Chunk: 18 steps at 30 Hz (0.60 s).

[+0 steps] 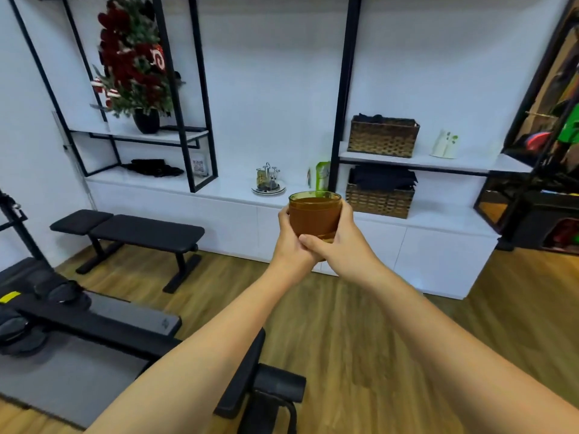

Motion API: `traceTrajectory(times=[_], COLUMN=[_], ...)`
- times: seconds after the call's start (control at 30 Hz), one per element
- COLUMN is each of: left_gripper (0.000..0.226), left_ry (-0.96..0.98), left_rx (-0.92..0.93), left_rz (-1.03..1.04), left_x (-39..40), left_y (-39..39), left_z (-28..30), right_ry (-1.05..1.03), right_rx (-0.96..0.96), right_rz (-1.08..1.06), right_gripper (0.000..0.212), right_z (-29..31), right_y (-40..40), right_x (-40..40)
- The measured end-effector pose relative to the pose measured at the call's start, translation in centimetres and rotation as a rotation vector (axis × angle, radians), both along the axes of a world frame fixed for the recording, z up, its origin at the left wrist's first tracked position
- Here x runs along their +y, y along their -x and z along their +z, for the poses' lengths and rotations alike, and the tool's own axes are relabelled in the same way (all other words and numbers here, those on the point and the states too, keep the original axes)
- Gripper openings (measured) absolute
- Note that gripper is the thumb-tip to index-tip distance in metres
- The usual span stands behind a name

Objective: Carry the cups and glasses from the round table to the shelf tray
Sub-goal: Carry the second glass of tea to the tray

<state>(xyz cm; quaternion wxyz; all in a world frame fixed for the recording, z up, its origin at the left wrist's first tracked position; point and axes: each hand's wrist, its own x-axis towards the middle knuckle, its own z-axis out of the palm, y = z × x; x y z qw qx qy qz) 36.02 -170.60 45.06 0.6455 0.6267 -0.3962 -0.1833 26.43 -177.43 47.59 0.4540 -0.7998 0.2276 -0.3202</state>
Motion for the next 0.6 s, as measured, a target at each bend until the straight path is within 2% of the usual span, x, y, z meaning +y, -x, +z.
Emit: traceTrajectory(times=[0.1, 0.17, 0.23, 0.3, 0.33, 0.43, 0.5, 0.6], left_gripper=[0.075, 0.054, 0.040, 0.026, 0.031, 0.087, 0.097, 0.096], left_ry=[0.035, 0.070, 0.100, 0.098, 0.058, -0.009, -0.012, -0.022], left_rx=[0.214, 0.552, 0.696, 0.593, 0.480, 0.088, 0.067, 0.043], left_rz=[-0.089, -0.129, -0.132, -0.108, -0.078, -0.014, -0.016, 0.025], left_x=[-5.9, -11.0, -15.1, -21.2, -21.5, -25.6, -29.5, -36.5], left_y=[-1.4, -2.8, -4.6, -6.4, -6.4, -8.1, -9.5, -11.3], left_z=[0.7, 1.1, 0.8, -0.6, -0.7, -2.8, -3.0, -2.3], right_ry=[-0.011, -0.020, -0.025, -0.019, -0.013, -0.012, 0.011, -0.011], right_rx=[-0.004, -0.011, -0.004, 0.006, 0.010, -0.006, -0.002, 0.026], right_rz=[-0.025, -0.027, -0.018, 0.000, 0.009, 0.013, 0.041, 0.076], right_gripper=[0.088, 0.088, 0.085, 0.084, 0.085, 0.088, 0.093, 0.096], right_z=[0.1, -0.2, -0.6, -1.4, -1.6, -2.3, -2.5, -1.9], right_y=[-1.6, -2.7, -3.9, -5.7, -6.0, -7.5, -9.1, -11.5], right_x=[-5.3, -9.6, -13.8, -20.1, -20.8, -25.4, -29.9, -37.2])
